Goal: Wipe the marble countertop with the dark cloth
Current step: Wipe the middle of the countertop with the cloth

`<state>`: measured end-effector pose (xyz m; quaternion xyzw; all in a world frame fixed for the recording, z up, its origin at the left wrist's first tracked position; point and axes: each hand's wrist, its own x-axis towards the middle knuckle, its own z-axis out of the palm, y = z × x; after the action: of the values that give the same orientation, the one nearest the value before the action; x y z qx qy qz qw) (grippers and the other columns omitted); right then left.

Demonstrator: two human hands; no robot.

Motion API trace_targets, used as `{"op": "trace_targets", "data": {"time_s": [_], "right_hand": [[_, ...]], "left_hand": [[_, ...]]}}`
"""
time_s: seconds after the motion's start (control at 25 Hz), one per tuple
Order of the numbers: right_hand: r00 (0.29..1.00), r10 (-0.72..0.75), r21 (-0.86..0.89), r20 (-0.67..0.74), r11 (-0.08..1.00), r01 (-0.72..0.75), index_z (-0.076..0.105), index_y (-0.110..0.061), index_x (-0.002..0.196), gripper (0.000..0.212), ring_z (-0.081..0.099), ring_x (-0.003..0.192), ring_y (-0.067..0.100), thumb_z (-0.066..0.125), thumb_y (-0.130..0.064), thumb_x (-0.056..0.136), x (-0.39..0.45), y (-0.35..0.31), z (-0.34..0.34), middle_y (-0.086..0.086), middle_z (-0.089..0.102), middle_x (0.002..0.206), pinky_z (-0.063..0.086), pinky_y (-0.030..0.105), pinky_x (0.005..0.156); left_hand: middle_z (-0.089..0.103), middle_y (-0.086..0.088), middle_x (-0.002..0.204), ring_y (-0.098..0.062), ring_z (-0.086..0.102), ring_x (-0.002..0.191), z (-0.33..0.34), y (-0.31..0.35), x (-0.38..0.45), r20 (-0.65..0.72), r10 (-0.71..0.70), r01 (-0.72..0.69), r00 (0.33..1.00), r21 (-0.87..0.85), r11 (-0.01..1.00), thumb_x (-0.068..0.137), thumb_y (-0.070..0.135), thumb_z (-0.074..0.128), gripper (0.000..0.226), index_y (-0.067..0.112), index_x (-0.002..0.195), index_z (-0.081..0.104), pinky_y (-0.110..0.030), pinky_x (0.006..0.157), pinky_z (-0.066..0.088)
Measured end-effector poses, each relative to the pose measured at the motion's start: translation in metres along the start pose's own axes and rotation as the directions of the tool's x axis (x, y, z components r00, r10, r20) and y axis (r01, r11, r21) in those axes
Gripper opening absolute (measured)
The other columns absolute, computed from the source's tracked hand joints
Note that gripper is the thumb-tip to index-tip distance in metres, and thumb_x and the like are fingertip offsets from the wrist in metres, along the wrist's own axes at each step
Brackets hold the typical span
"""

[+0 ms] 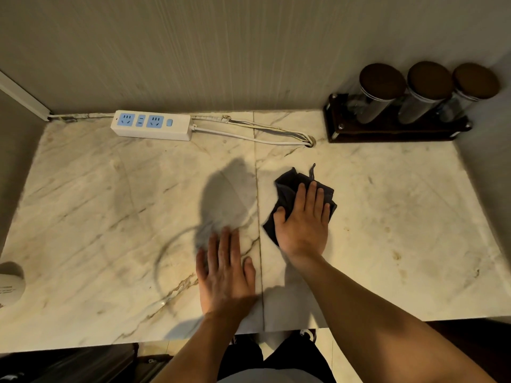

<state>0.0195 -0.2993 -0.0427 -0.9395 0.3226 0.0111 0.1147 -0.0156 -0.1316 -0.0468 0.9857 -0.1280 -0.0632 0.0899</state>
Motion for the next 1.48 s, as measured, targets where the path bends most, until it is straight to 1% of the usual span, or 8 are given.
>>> {"op": "trace_targets", "data": {"time_s": [0.12, 0.24, 0.48, 0.8, 1.04, 1.12, 1.28, 1.48], "right_hand": [[1.0, 0.01, 0.001, 0.001, 1.0, -0.01, 0.008, -0.013, 0.151, 0.072, -0.001, 0.146, 0.025, 0.031, -0.045, 0.091, -0.015, 0.007, -0.001, 0.01, 0.006, 0.16, -0.003, 0.04, 0.118], [1.0, 0.017, -0.01, 0.017, 1.0, -0.017, 0.007, -0.014, 0.151, 0.072, -0.003, 0.146, 0.024, 0.03, -0.046, 0.091, -0.03, 0.013, 0.0, 0.01, 0.004, 0.16, -0.005, 0.039, 0.118], [1.0, 0.025, 0.006, -0.01, 1.0, -0.025, 0.013, -0.012, 0.151, 0.072, 0.004, 0.146, 0.026, 0.027, -0.046, 0.089, -0.066, 0.026, 0.002, 0.012, 0.01, 0.159, 0.0, 0.041, 0.118], [1.0, -0.007, 0.011, -0.025, 1.0, 0.007, 0.018, -0.012, 0.15, 0.071, 0.009, 0.146, 0.027, 0.03, -0.046, 0.089, -0.108, 0.045, 0.003, 0.012, 0.015, 0.158, 0.005, 0.042, 0.118], [0.989, -0.147, -0.013, 0.019, 0.989, 0.147, 0.023, -0.013, 0.149, 0.071, 0.014, 0.145, 0.027, 0.035, -0.045, 0.086, -0.123, 0.067, -0.002, 0.011, 0.02, 0.157, 0.007, 0.042, 0.117], [0.967, -0.247, -0.034, 0.061, 0.968, 0.249, 0.022, -0.014, 0.149, 0.072, 0.012, 0.145, 0.025, 0.037, -0.045, 0.085, -0.125, 0.081, -0.004, 0.01, 0.019, 0.157, 0.005, 0.041, 0.118], [0.866, -0.481, -0.053, 0.139, 0.869, 0.492, 0.026, -0.015, 0.148, 0.072, 0.013, 0.145, 0.022, 0.042, -0.045, 0.085, -0.114, 0.116, -0.017, 0.008, 0.02, 0.157, 0.022, 0.045, 0.116], [0.738, -0.634, -0.044, 0.232, 0.751, 0.659, 0.022, -0.019, 0.149, 0.072, 0.007, 0.146, 0.019, 0.043, -0.044, 0.085, -0.091, 0.139, -0.029, 0.003, 0.015, 0.158, 0.015, 0.042, 0.118]], "left_hand": [[0.026, -0.004, 0.157, -0.022, 0.016, 0.145, 0.001, -0.001, 0.0, 0.002, 0.005, -0.005, 1.0, 0.013, 1.0, 0.092, 0.043, 0.033, 0.062, 0.019, 0.149, 0.026, -0.045, 0.115, 0.006], [0.016, -0.002, 0.16, -0.02, 0.007, 0.146, 0.001, -0.001, 0.0, 0.022, 0.003, -0.003, 1.0, 0.009, 1.0, 0.094, 0.045, 0.025, 0.062, 0.019, 0.151, 0.018, -0.044, 0.116, 0.001], [0.016, -0.005, 0.16, -0.024, 0.01, 0.146, 0.0, 0.0, -0.002, 0.014, 0.022, -0.023, 1.0, 0.026, 0.999, 0.093, 0.046, 0.019, 0.065, 0.017, 0.151, 0.018, -0.045, 0.117, 0.002], [0.025, -0.012, 0.157, -0.029, 0.014, 0.146, 0.004, -0.005, -0.001, -0.006, 0.081, -0.081, 0.997, -0.014, 0.997, 0.094, 0.043, 0.026, 0.063, 0.011, 0.149, 0.024, -0.053, 0.116, 0.011], [0.021, -0.016, 0.157, -0.033, 0.01, 0.146, -0.007, 0.006, -0.003, 0.003, 0.078, -0.078, 0.997, -0.081, 0.994, 0.097, 0.032, 0.036, 0.056, 0.007, 0.147, 0.027, -0.053, 0.118, 0.007], [0.025, -0.017, 0.155, -0.034, 0.014, 0.145, -0.008, 0.012, -0.005, -0.014, 0.097, -0.098, 0.995, -0.098, 0.99, 0.097, 0.032, 0.032, 0.054, 0.007, 0.145, 0.029, -0.052, 0.117, 0.01], [0.037, -0.02, 0.147, -0.037, 0.027, 0.139, -0.006, 0.025, -0.006, -0.023, 0.147, -0.148, 0.989, -0.09, 0.985, 0.093, 0.036, 0.028, 0.055, 0.006, 0.139, 0.037, -0.055, 0.114, 0.02], [0.035, -0.016, 0.15, -0.031, 0.021, 0.143, 0.003, 0.042, -0.003, -0.06, 0.091, -0.1, 0.994, -0.158, 0.982, 0.093, 0.037, 0.024, 0.059, 0.006, 0.142, 0.036, -0.05, 0.117, 0.013]]}}
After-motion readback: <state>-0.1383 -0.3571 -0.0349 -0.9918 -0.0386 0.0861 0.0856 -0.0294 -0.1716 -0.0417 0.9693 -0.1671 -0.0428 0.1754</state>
